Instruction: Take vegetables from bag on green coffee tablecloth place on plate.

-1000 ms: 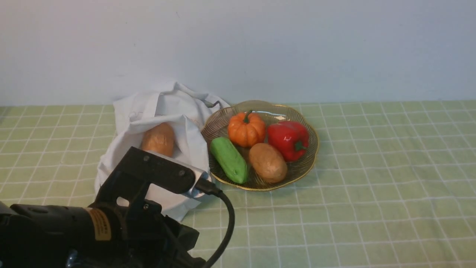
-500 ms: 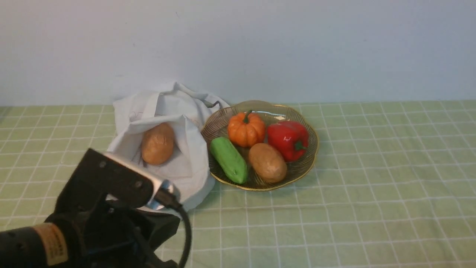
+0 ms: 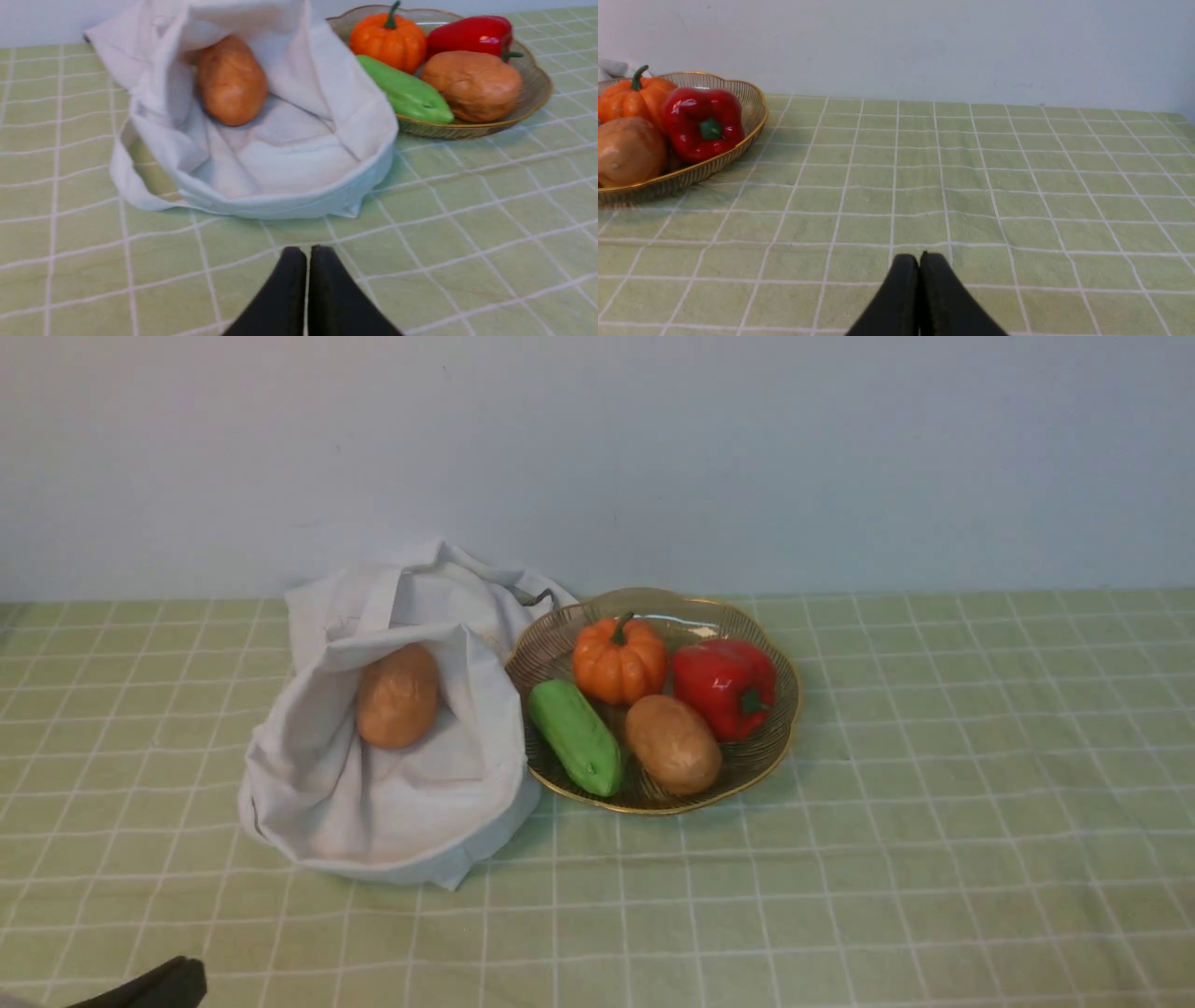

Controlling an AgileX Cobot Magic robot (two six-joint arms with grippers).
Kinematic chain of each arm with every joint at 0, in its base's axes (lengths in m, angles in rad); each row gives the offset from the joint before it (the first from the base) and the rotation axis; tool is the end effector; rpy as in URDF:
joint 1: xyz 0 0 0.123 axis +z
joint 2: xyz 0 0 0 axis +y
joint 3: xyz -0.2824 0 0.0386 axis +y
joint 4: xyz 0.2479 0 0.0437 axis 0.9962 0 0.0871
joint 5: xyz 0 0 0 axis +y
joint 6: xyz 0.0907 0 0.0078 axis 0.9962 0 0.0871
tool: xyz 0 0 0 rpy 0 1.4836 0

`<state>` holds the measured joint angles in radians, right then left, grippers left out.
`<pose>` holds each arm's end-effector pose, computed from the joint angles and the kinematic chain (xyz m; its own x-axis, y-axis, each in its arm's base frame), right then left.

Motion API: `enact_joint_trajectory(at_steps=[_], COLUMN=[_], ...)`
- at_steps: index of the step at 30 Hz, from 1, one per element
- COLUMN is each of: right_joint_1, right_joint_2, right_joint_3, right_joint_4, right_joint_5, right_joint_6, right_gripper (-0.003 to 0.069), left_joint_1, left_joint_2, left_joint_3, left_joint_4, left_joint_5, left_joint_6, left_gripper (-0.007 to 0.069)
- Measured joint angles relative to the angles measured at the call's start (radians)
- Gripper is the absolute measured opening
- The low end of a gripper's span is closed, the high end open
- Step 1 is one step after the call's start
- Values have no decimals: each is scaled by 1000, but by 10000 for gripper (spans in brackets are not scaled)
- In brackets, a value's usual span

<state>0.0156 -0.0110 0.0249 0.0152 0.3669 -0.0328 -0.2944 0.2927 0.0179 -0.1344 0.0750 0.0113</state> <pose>0.0528 0.0013 0.1723 -0.2889 -0.0231 -0.9571 -0.0262 0.9995 -0.0162 0.0735 -0.0233 0.1805 -0.3153 -0.0323 -0.9485 0.2627 0.9574 -0.1200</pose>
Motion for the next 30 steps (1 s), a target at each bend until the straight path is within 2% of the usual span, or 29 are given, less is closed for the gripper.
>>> enact_joint_trajectory(at_steps=[10, 18, 30], right_joint_1=[0, 0, 0], right_joint_2=[0, 0, 0], right_joint_3=[0, 0, 0], right_joint_4=[0, 0, 0], right_joint_5=[0, 0, 0], right_joint_6=[0, 0, 0], right_gripper=[-15, -15, -15], left_joint_1=[195, 205, 205], left_joint_2=[-248, -303, -303], left_joint_3=[11, 12, 12], left_joint_4=[144, 149, 149], left_joint_5=[88, 292, 296], left_joint_6=[2, 2, 2], left_gripper=[-5, -5, -5])
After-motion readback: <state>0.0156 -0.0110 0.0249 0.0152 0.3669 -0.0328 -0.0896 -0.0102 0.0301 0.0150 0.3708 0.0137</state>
